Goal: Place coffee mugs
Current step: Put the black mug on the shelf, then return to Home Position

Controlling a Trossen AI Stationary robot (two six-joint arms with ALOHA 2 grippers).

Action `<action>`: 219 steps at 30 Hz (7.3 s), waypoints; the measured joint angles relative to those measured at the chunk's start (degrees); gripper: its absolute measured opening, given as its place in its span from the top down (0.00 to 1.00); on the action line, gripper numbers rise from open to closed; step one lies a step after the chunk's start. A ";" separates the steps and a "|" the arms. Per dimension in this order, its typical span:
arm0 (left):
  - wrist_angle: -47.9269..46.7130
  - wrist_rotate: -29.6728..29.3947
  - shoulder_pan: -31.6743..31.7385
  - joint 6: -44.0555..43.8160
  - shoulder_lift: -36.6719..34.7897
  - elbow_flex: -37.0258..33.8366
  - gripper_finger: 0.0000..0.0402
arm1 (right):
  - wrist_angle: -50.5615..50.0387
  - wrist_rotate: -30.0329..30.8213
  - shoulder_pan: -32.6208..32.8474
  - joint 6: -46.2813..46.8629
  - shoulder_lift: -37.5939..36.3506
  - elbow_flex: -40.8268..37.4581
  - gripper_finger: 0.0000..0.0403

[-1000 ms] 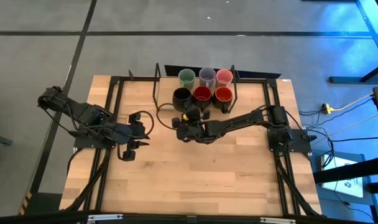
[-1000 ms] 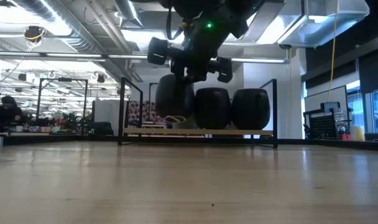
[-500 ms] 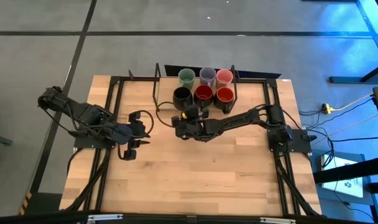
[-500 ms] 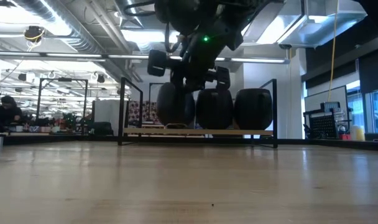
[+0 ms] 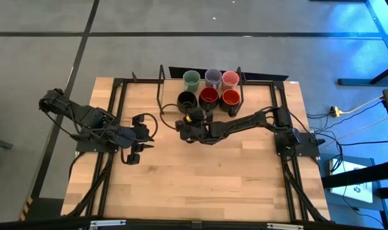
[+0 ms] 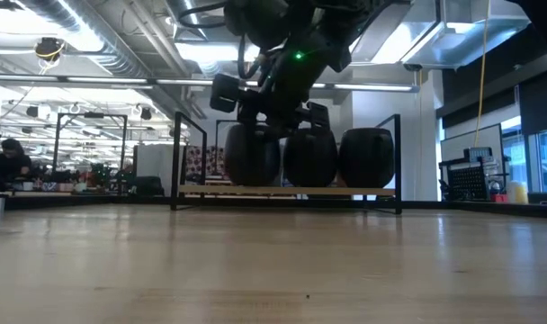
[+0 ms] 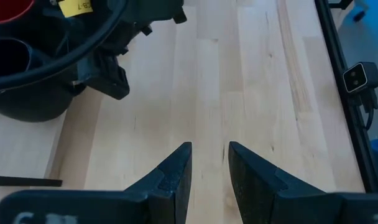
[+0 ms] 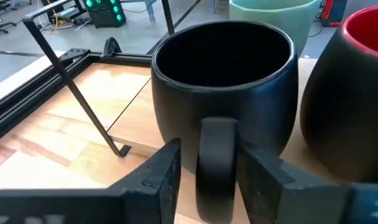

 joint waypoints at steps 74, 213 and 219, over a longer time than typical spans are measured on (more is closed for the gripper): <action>43.10 2.54 2.80 8.87 -19.64 -27.25 0.96 | 15.24 -30.62 27.24 -32.37 -77.76 -52.17 1.00; 59.44 12.07 13.14 18.49 -61.02 -67.47 0.96 | 10.38 -55.89 -6.23 -43.52 -120.15 -84.26 0.98; 59.44 12.07 13.14 18.49 -61.02 -67.47 0.96 | 10.38 -55.89 -6.23 -43.52 -120.15 -84.28 0.98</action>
